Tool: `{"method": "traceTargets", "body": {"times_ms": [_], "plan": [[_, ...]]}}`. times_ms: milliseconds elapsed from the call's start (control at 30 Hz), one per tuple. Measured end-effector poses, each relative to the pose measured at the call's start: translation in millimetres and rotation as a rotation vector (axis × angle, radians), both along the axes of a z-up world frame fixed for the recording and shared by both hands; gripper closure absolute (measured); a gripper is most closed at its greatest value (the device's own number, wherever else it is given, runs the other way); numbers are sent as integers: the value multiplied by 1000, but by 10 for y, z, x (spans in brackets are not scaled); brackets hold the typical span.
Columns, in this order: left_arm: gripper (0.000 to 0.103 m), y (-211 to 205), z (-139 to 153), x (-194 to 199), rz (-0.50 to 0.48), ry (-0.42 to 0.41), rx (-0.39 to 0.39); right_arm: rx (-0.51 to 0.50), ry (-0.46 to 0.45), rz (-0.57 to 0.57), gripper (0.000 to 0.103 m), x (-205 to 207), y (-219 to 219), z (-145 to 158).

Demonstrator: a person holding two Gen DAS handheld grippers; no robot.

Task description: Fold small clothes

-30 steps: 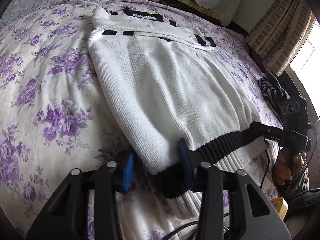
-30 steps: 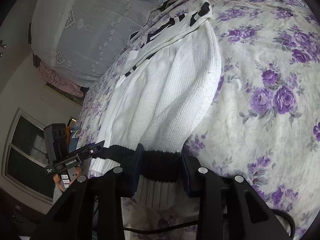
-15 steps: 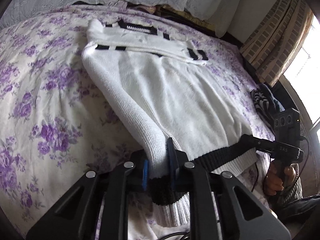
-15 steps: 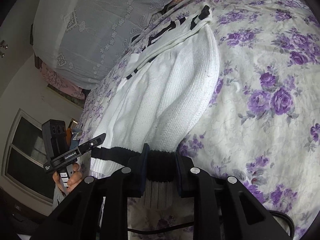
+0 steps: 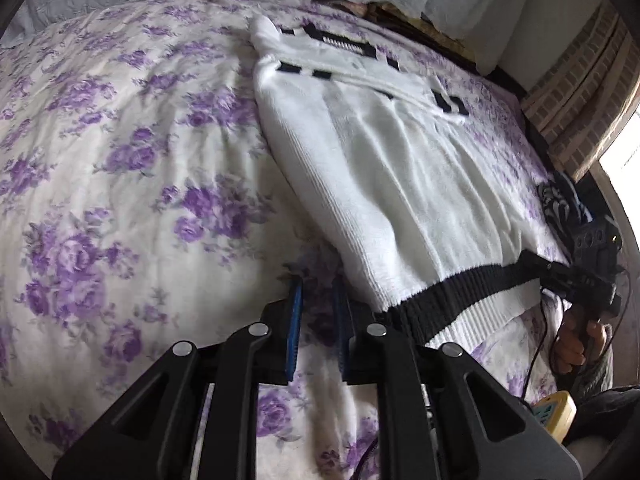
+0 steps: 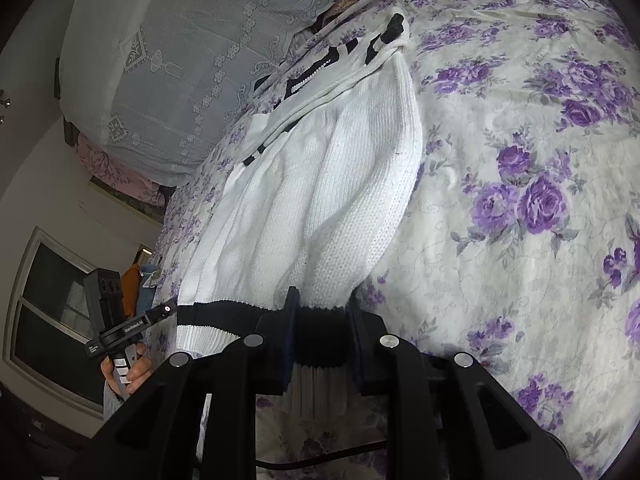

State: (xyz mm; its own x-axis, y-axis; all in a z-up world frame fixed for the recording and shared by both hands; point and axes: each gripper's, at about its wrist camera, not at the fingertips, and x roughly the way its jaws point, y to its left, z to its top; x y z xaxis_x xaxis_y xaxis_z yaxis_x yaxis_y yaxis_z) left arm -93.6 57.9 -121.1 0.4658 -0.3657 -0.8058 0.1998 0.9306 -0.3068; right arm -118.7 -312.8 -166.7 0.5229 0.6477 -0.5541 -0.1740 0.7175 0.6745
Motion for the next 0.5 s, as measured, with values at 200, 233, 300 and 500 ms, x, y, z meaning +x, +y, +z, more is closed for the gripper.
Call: {"method": "traceTargets", "body": {"times_ms": [200, 233, 300, 500], "plan": [[85, -387, 170, 13, -78, -38, 14, -6, 2, 0, 81, 17, 30, 6], [80, -444, 223, -9, -91, -48, 10, -6, 2, 0, 81, 18, 35, 6], [60, -607, 309, -56, -125, -75, 32, -8, 2, 0, 81, 19, 38, 7], [40, -1001, 137, 98, -193, -15, 8, -11, -2, 4, 81, 15, 46, 5]]}}
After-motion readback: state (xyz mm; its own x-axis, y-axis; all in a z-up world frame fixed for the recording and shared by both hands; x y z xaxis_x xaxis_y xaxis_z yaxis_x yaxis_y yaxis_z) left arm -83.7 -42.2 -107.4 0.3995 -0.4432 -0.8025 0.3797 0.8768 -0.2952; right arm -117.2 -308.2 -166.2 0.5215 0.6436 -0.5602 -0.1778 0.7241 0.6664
